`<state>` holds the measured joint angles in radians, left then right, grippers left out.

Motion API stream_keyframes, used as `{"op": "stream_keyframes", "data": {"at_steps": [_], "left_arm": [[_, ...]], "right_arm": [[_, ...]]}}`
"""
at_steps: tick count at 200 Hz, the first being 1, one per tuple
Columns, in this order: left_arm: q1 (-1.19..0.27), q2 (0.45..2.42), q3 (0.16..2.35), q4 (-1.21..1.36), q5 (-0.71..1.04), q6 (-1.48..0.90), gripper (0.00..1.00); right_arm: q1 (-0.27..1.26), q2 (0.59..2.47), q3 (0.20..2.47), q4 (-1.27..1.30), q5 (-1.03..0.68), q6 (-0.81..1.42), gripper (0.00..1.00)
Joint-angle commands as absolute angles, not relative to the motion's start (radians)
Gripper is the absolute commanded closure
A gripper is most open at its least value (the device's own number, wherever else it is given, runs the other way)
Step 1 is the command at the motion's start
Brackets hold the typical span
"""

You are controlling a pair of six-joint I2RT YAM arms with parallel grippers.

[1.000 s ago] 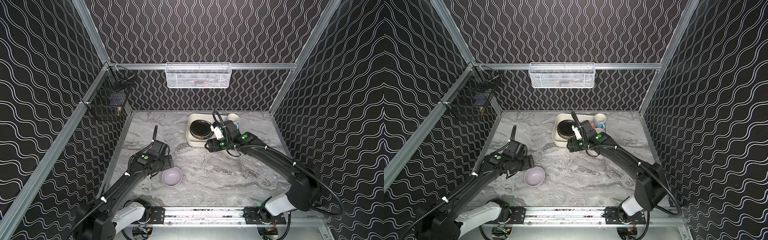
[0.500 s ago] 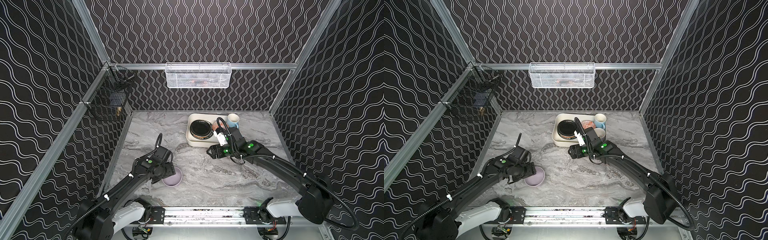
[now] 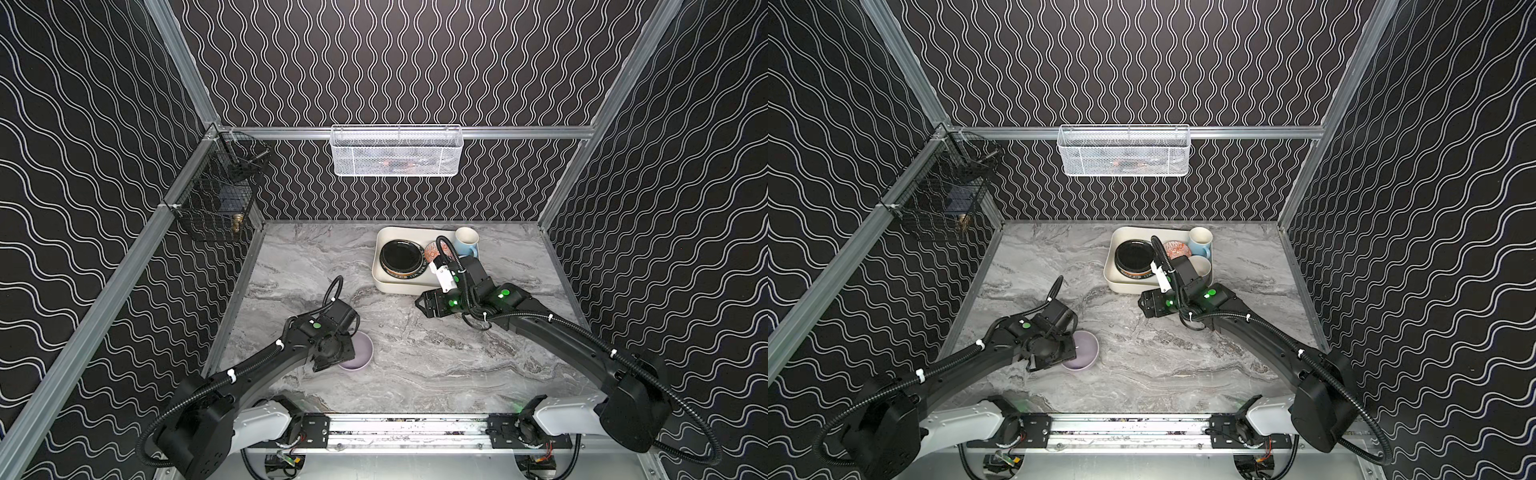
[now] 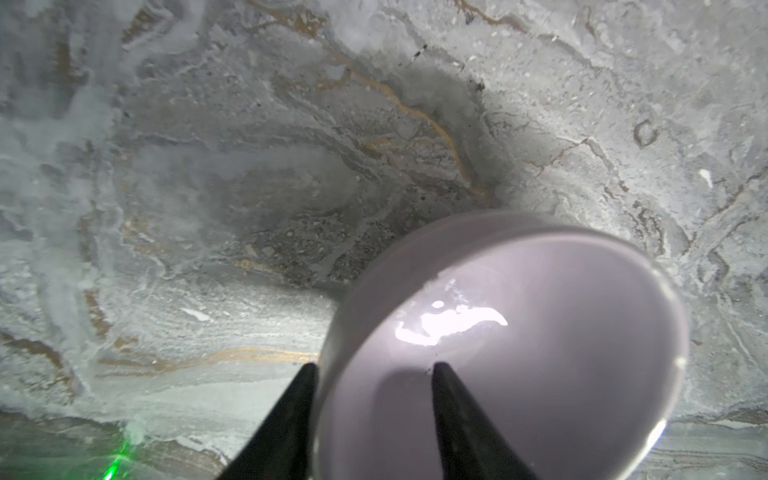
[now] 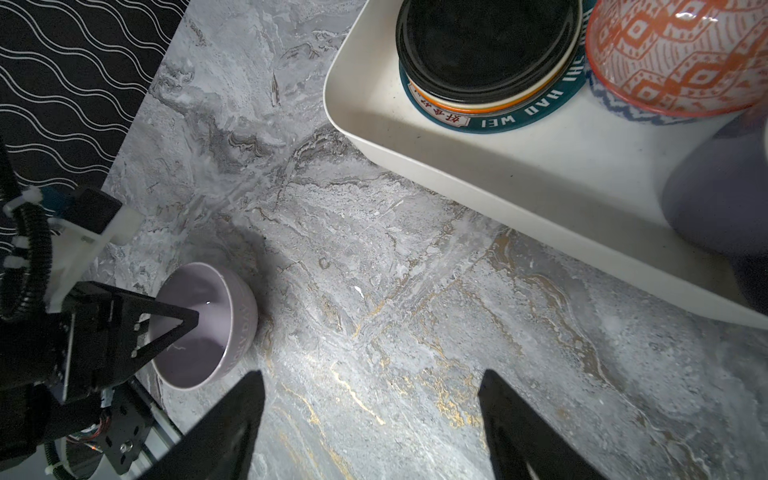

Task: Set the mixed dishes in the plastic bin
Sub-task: 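Grip the lavender bowl's rim with the left gripper while the right gripper withdraws, then lift the lavender bowl with the left gripper and carry it over the bin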

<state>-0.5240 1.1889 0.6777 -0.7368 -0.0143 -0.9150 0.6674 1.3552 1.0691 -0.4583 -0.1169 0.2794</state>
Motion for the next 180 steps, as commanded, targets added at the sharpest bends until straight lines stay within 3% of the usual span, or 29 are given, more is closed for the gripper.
{"op": "stream_keyframes", "data": {"at_steps": [1,27,101,146,157,161,180], "left_arm": [[-0.525,1.198,0.673,-0.702,-0.011,-0.936,0.69],[-0.527,1.218,0.689,-0.694,-0.005,-0.917,1.0],[-0.529,1.311,0.83,-0.723,-0.013,-0.83,1.0],[-0.528,1.485,1.146,-0.789,-0.055,-0.74,1.0],[-0.528,1.549,1.249,-0.8,-0.051,-0.721,1.0],[-0.529,1.571,1.283,-0.803,-0.048,-0.715,1.0],[-0.528,1.694,1.467,-0.813,-0.032,-0.691,1.0]], "right_arm": [[0.668,1.349,1.071,-0.446,-0.103,0.284,0.18],[0.667,1.343,1.068,-0.447,-0.102,0.285,0.18],[0.666,1.301,1.071,-0.466,-0.074,0.29,0.17],[0.653,1.251,1.069,-0.469,-0.059,0.294,0.13],[0.651,1.243,1.069,-0.474,-0.046,0.299,0.09],[0.649,1.238,1.068,-0.475,-0.042,0.3,0.02],[0.64,1.219,1.069,-0.489,-0.017,0.311,0.01]]}}
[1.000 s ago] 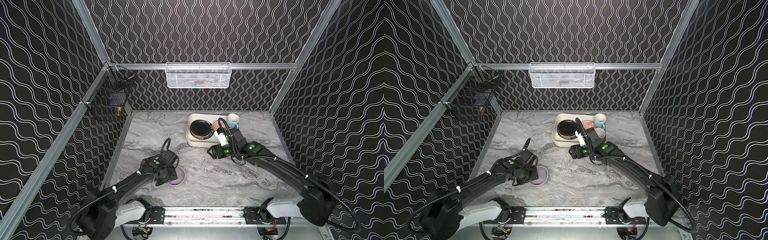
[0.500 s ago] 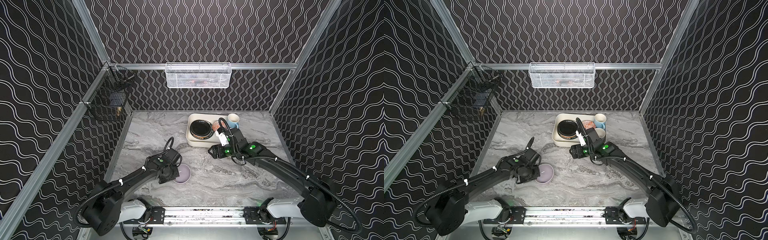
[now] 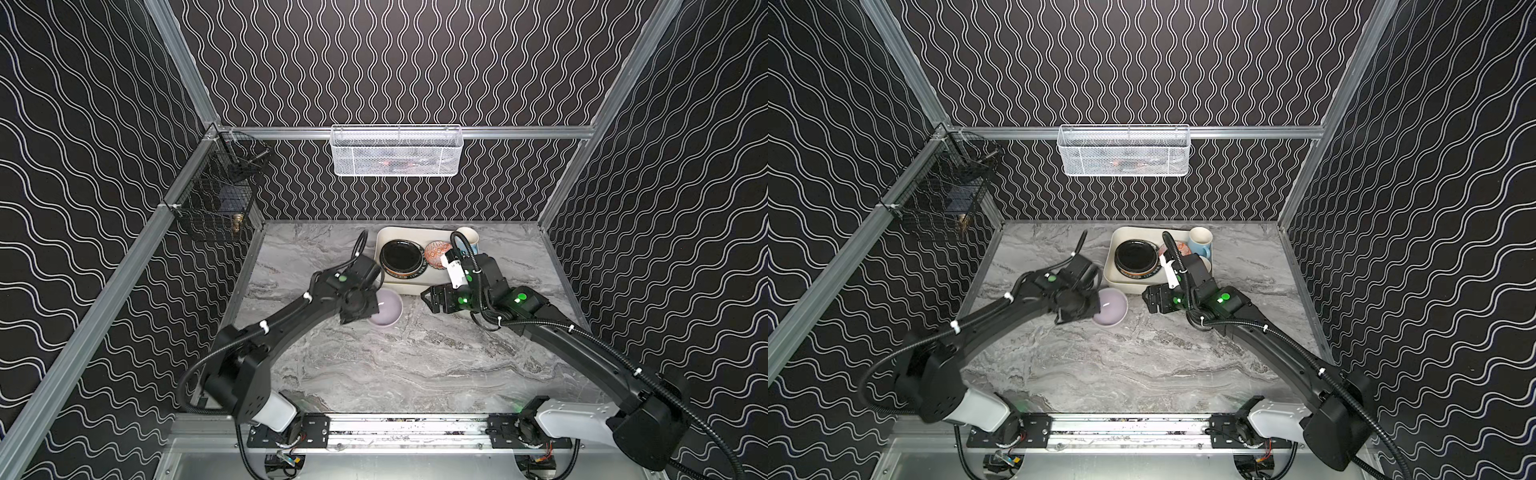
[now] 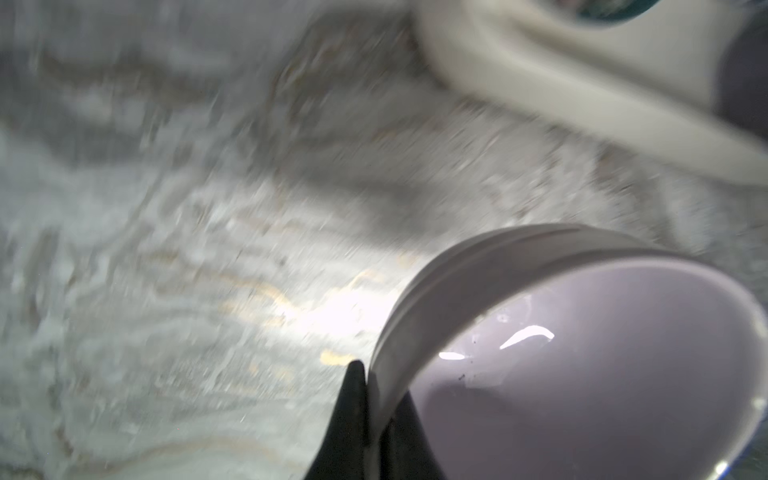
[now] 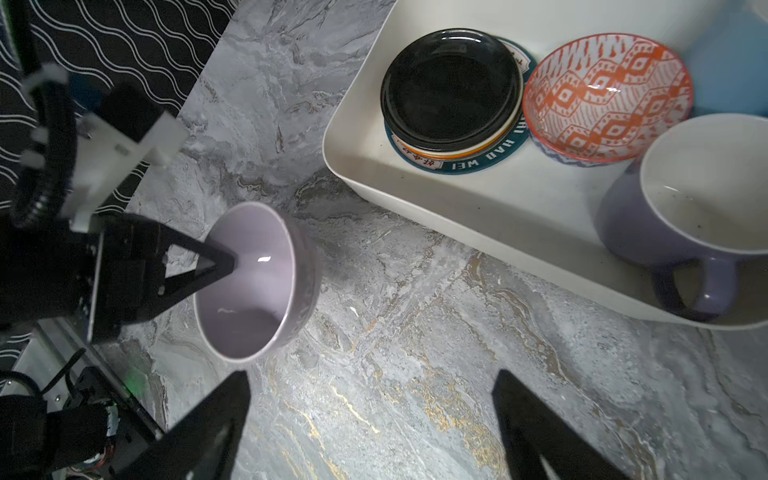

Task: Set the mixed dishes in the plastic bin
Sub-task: 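Lift the lavender bowl with the left gripper and carry it over the bin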

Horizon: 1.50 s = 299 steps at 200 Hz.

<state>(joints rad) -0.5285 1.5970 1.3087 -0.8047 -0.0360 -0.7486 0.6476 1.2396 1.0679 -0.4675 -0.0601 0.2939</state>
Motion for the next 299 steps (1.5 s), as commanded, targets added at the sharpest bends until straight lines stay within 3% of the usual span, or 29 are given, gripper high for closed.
{"op": "stream_keyframes", "data": {"at_steps": [1,59,102,299], "left_arm": [[-0.528,1.701,1.476,-0.815,-0.032,-0.688,1.0],[-0.529,2.12,2.058,-0.901,0.014,-0.642,1.0],[-0.529,2.354,2.343,-0.895,0.084,-0.662,1.0],[-0.526,2.551,2.454,-0.602,0.167,-0.716,0.99]], "right_arm": [[0.638,1.217,1.07,-0.49,-0.015,0.312,0.01],[0.57,1.13,1.044,-0.529,0.026,0.337,0.01],[0.536,1.107,1.024,-0.572,0.025,0.341,0.01],[0.394,1.152,0.966,-0.559,-0.028,0.318,0.01]]}}
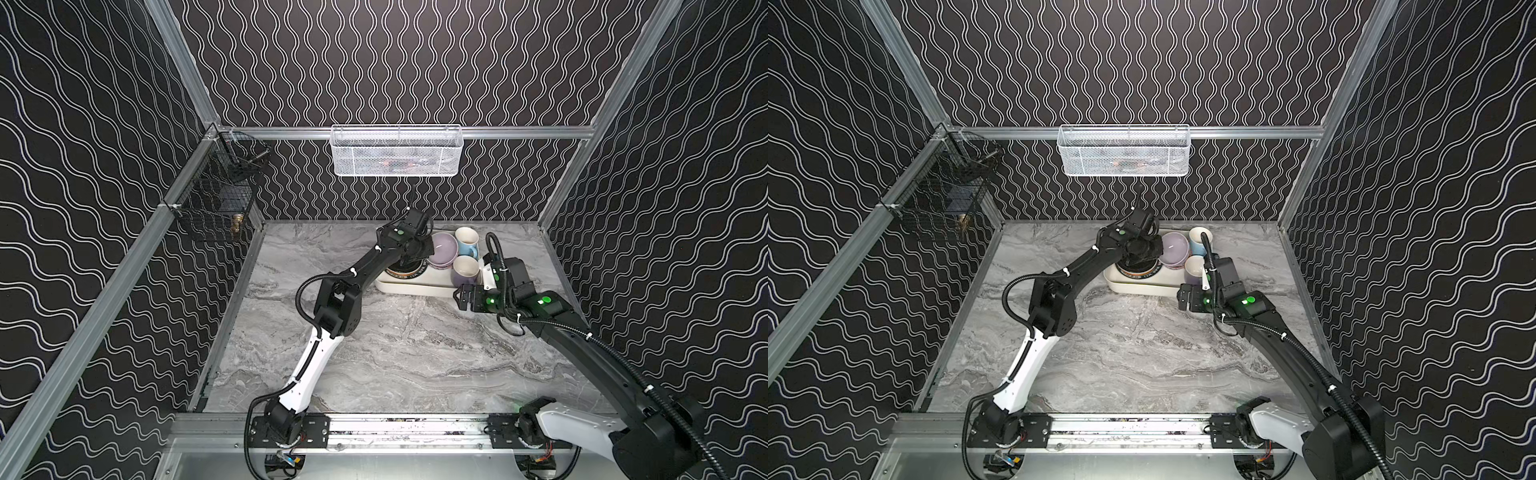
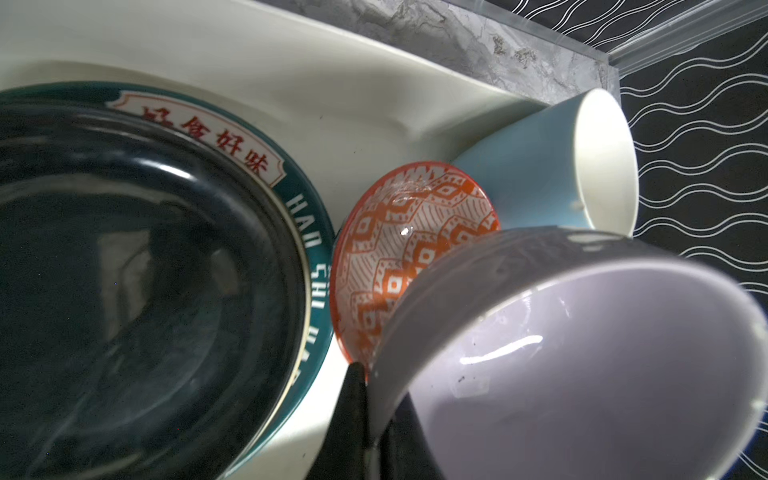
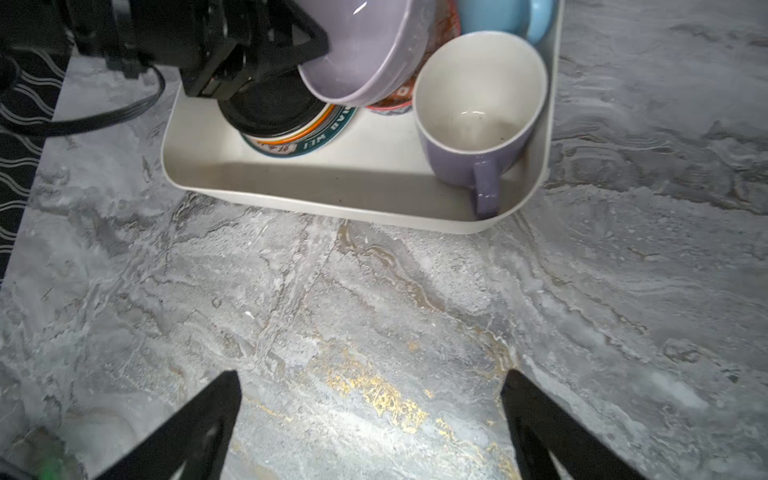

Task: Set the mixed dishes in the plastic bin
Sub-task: 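Lift the lavender bowl with the left gripper and carry it over the bin, then lower the lavender bowl onto the orange-patterned bowl and open the left gripper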

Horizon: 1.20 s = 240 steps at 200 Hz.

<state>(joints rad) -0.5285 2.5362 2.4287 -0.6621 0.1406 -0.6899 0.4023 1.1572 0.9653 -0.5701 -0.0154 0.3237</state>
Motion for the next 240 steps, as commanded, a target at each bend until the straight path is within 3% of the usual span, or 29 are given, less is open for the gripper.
{"op": "stream_keyframes", "data": {"at_steps": [1,39,95,195,240], "left_arm": [[-0.526,2.552,2.455,-0.601,0.167,-0.716,0.99],[-0.52,2.559,2.452,-0.594,0.166,-0.716,0.97],[-0.518,2.544,2.411,-0.579,0.176,-0.714,0.82],[-0.516,2.531,2.371,-0.539,0.225,-0.732,0.79],[-0.515,2.512,2.356,-0.53,0.236,-0.73,0.65]], "right_arm": [[0.394,1.151,0.966,-0.559,-0.028,0.318,0.01],[0.379,1.132,0.961,-0.551,-0.032,0.319,0.01],[0.367,1.134,0.954,-0.544,-0.046,0.323,0.01],[0.363,1.123,0.947,-0.552,-0.045,0.328,0.01],[0.362,1.123,0.948,-0.551,-0.051,0.328,0.01]]}}
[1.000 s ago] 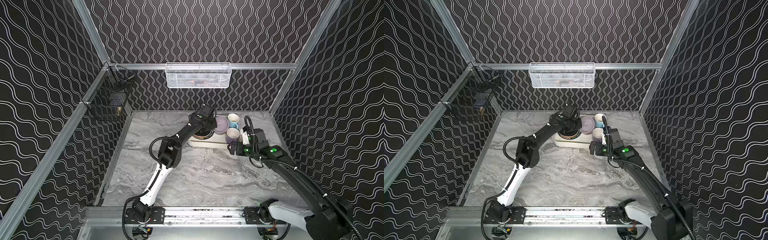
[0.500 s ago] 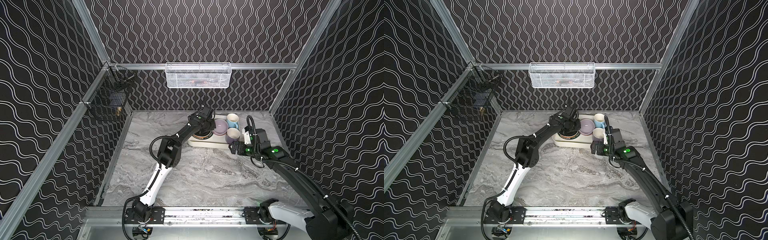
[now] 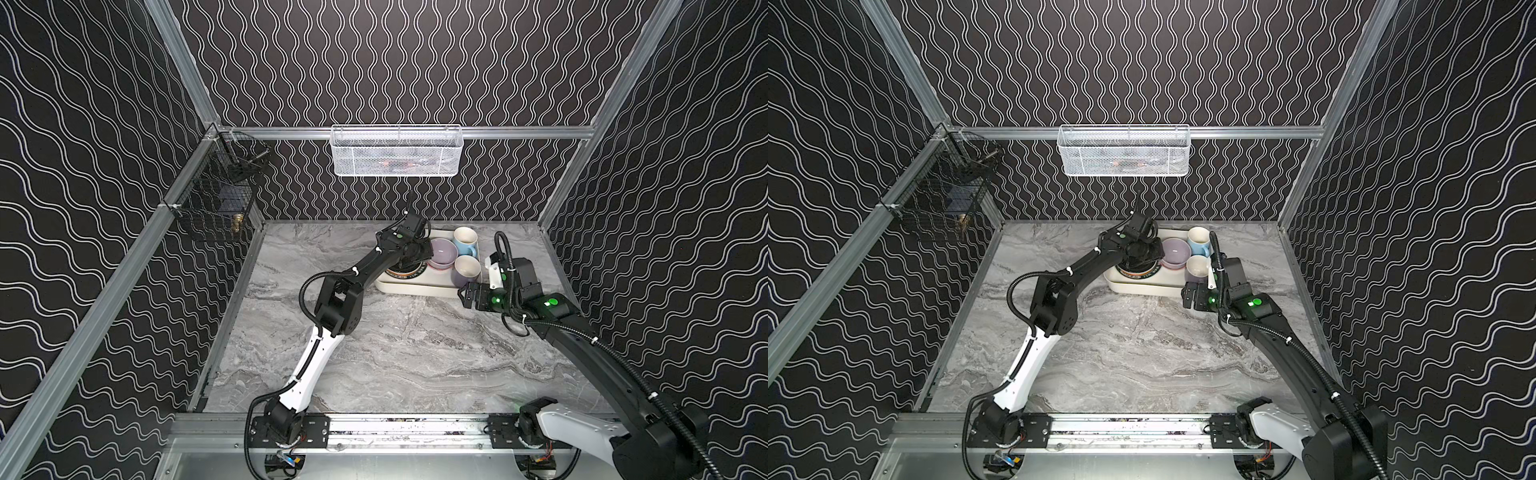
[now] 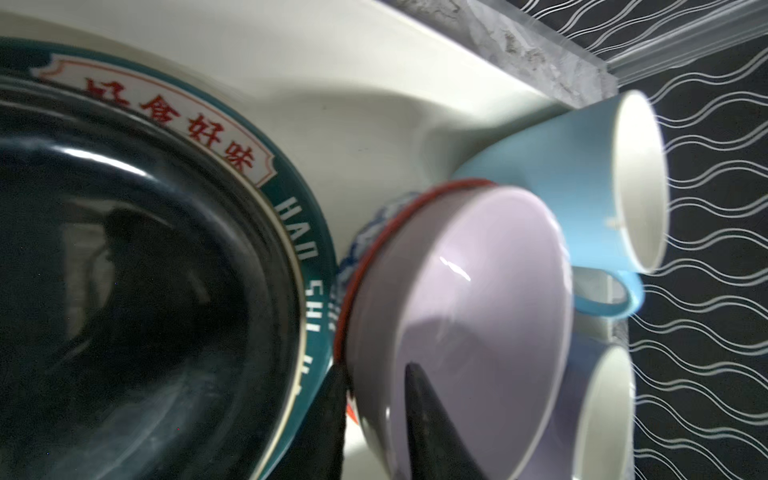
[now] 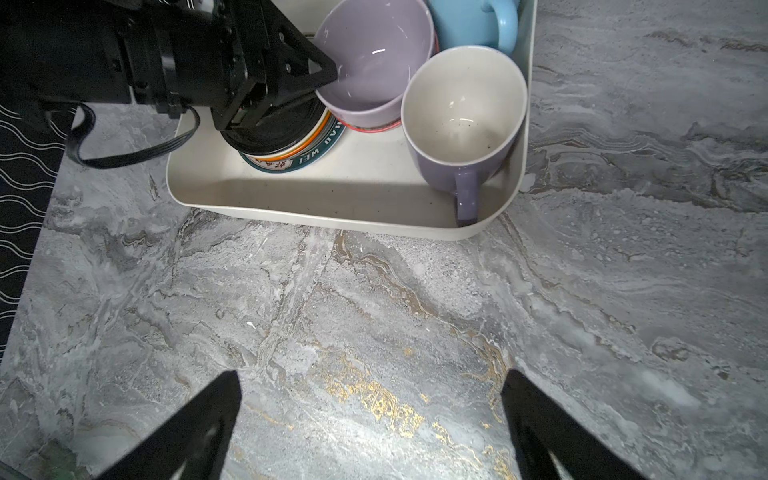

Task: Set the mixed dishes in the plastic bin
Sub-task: 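Lower the lavender bowl onto the orange-patterned bowl and open the left gripper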

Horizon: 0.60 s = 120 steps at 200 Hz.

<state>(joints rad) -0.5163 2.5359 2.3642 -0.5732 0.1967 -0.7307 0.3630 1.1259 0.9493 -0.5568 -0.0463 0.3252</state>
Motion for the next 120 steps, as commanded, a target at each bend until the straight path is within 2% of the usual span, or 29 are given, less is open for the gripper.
{"op": "stream_keyframes", "data": {"at_steps": [1,19,47,88,120], "left_arm": [[-0.514,2.512,2.355,-0.529,0.236,-0.73,0.65],[-0.514,2.508,2.348,-0.525,0.244,-0.731,0.54],[-0.513,2.502,2.348,-0.528,0.246,-0.722,0.45],[-0.482,2.468,2.236,-0.485,0.28,-0.761,0.54],[-0.466,2.454,2.198,-0.478,0.29,-0.759,0.55]], "right_arm": [[0.362,1.123,0.948,-0.552,-0.051,0.328,0.01],[0.363,1.121,0.949,-0.551,-0.051,0.33,0.01],[0.362,1.115,0.951,-0.554,-0.049,0.33,0.01],[0.362,1.122,0.951,-0.557,-0.039,0.332,0.01],[0.362,1.141,0.957,-0.553,-0.046,0.334,0.01]]}}
